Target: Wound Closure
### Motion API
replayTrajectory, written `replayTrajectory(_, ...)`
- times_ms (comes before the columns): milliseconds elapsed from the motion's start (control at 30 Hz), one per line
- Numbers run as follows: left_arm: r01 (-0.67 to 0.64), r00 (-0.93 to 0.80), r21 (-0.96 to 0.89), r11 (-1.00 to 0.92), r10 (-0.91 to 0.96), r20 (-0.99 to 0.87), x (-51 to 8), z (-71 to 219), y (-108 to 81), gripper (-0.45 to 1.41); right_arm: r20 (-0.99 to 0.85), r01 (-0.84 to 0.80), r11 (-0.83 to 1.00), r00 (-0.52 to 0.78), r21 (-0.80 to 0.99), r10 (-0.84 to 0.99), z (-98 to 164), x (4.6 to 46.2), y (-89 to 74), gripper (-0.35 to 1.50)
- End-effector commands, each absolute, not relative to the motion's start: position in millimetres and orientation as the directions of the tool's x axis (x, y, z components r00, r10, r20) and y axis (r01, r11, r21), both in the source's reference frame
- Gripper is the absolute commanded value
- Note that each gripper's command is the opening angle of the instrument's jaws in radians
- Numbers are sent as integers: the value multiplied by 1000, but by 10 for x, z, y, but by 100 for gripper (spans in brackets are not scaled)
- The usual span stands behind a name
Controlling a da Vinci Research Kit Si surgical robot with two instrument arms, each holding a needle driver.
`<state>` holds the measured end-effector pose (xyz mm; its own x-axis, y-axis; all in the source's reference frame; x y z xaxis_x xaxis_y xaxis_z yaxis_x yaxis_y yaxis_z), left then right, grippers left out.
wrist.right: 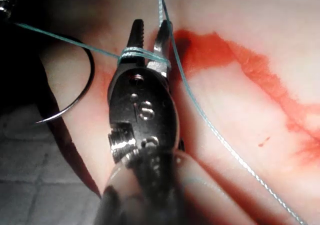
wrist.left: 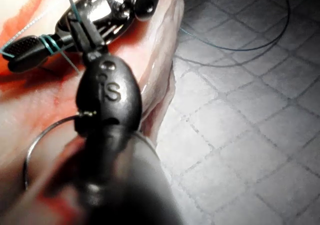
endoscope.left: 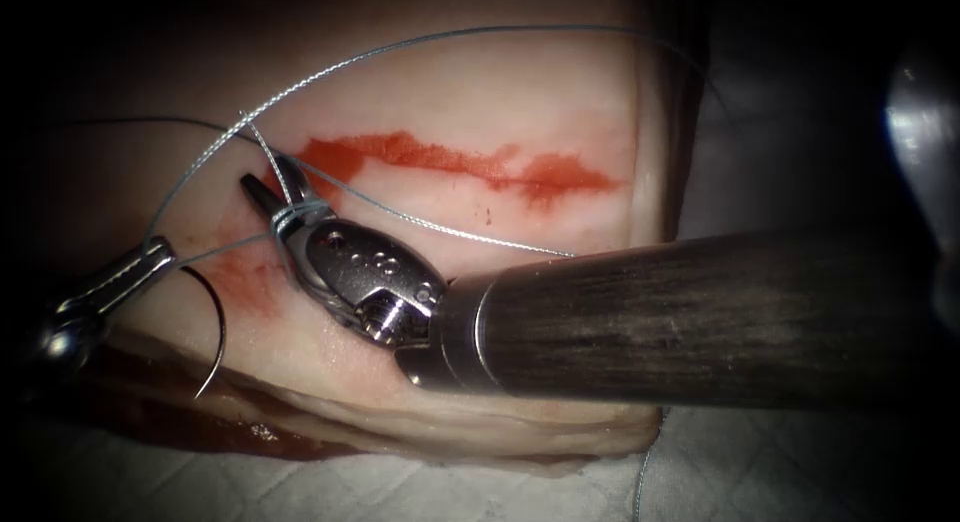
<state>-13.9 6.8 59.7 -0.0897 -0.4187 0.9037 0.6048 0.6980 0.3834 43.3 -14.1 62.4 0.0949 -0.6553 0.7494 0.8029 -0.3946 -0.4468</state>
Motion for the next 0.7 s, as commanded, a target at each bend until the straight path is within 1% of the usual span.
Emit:
replayTrajectory(33, 605, -89, 383, 698, -419, 904, -144, 602, 66, -45, 750, 802, -394, 98, -448, -654, 627, 441, -139, 19)
replayTrajectory(100, 603, -89, 384, 700, -419, 904, -145, 601, 65, -45, 749, 801, -395, 97, -449, -655, 628, 441, -138, 15)
replayTrajectory(133, 603, -89, 384, 699, -419, 904, -146, 601, 65, -45, 749, 802, -394, 98, -449, -655, 629, 440, -136, 10)
replayTrajectory(467, 599, -90, 384, 702, -418, 904, -148, 601, 63, -45, 750, 802, -389, 106, -453, -653, 628, 438, -127, 12)
replayTrajectory(667, 599, -89, 383, 703, -416, 905, -148, 602, 63, -45, 749, 796, -395, 107, -458, -654, 627, 436, -126, 4)
replayTrajectory(700, 600, -89, 382, 703, -416, 905, -148, 603, 62, -45, 744, 788, -399, 109, -469, -659, 627, 434, -125, -5)
